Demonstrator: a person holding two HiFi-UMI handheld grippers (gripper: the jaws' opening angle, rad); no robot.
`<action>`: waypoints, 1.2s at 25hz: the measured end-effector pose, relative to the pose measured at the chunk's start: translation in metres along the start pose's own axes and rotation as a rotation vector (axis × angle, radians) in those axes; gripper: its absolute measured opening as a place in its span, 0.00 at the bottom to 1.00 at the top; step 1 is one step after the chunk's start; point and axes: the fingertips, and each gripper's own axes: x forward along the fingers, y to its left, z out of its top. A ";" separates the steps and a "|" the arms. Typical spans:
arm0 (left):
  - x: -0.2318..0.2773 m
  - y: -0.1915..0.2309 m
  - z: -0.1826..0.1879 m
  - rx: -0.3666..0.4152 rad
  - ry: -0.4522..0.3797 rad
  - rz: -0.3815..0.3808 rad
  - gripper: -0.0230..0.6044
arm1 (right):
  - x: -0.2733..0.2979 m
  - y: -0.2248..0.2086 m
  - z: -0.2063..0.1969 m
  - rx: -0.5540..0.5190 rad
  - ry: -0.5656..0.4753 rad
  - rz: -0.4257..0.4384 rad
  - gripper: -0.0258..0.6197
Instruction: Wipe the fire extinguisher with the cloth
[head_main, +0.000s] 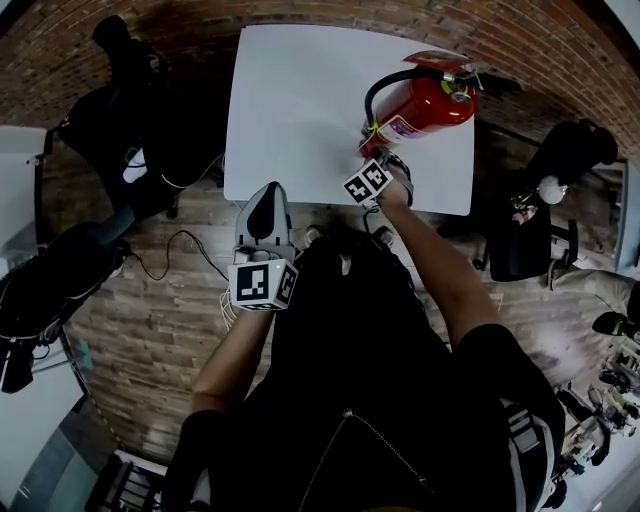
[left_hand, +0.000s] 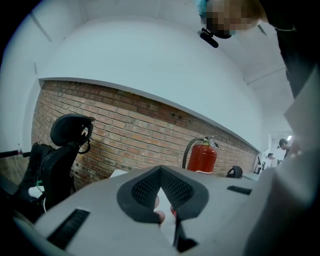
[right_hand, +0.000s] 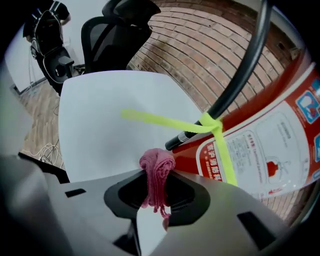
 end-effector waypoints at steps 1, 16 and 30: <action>-0.002 0.003 -0.003 -0.004 0.006 0.009 0.05 | 0.005 0.001 0.000 -0.002 0.012 -0.003 0.21; -0.011 0.028 -0.022 -0.032 0.033 0.076 0.05 | 0.029 -0.004 0.005 0.042 0.069 -0.013 0.21; -0.001 0.017 -0.009 -0.042 -0.009 0.039 0.05 | -0.015 -0.024 0.016 0.033 0.027 -0.042 0.21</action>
